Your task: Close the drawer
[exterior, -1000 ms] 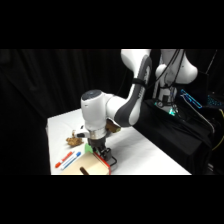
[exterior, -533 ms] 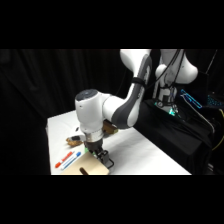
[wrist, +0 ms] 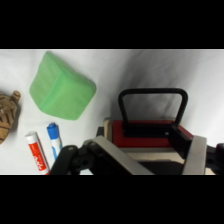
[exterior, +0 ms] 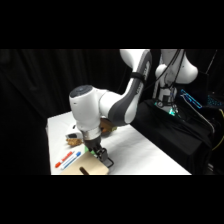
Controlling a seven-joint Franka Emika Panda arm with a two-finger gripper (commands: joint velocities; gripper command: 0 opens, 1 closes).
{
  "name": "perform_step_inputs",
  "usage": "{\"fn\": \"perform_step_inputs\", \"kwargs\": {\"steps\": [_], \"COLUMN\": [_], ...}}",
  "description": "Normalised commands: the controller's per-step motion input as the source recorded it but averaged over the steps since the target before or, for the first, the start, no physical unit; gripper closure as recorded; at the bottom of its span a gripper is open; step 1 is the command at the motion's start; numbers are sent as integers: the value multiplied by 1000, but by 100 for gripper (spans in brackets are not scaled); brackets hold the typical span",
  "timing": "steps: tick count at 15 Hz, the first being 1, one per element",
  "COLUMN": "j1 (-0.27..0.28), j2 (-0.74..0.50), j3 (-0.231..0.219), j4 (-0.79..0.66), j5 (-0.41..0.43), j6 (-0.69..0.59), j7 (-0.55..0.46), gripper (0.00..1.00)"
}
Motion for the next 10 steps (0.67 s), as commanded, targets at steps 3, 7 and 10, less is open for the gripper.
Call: {"fn": "perform_step_inputs", "kwargs": {"steps": [3, 7, 10], "j1": [27, 0, -12], "j2": [-298, -287, -261], "j3": [-45, -20, -18], "j4": [49, 85, 103], "j5": [49, 89, 112], "j6": [-406, -430, -408], "j7": [63, 11, 4], "gripper": [0, 0, 0]}}
